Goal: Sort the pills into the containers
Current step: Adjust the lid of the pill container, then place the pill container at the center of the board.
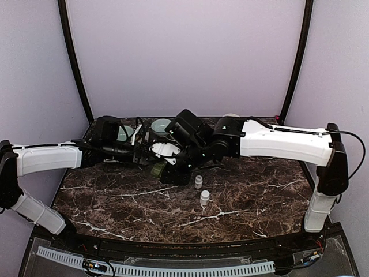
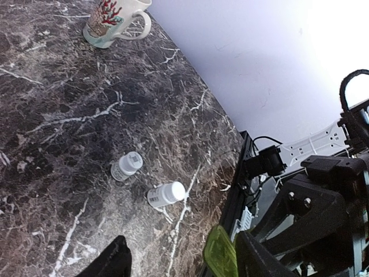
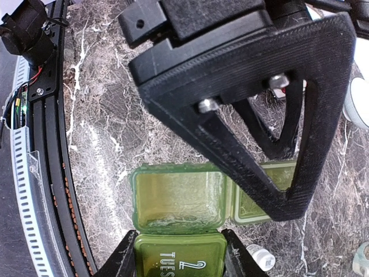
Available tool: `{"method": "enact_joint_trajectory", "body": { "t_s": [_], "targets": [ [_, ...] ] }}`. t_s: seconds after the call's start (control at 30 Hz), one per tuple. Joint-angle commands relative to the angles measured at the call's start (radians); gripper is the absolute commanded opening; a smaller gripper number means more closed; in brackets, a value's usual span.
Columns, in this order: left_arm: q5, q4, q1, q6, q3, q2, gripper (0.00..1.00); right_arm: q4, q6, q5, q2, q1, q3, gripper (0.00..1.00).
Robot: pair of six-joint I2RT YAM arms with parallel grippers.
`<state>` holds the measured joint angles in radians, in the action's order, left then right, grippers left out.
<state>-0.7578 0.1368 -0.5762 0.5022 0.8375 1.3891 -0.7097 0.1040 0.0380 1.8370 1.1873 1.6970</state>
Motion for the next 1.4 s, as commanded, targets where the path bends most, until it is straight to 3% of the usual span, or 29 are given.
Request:
{"method": "enact_joint_trajectory", "body": {
  "t_s": [0.0, 0.5, 0.77, 1.03, 1.37],
  "targets": [
    [0.121, 0.003, 0.005, -0.005, 0.028, -0.054, 0.67, 0.04, 0.011, -0.015, -0.026, 0.005, -0.014, 0.0],
    [0.549, -0.038, 0.047, 0.043, -0.09, -0.265, 0.76, 0.097, -0.004, 0.022, -0.021, -0.066, -0.069, 0.0],
    [0.725, -0.046, 0.05, 0.108, -0.227, -0.441, 0.77, 0.134, 0.043, 0.04, 0.084, -0.121, -0.037, 0.0],
    [0.772, -0.084, 0.05, 0.149, -0.319, -0.581, 0.78, 0.194, 0.094, 0.059, 0.209, -0.168, -0.027, 0.0],
    [0.8, -0.129, 0.05, 0.162, -0.35, -0.65, 0.77, 0.225, 0.147, 0.087, 0.303, -0.177, -0.048, 0.05]
  ]
}}
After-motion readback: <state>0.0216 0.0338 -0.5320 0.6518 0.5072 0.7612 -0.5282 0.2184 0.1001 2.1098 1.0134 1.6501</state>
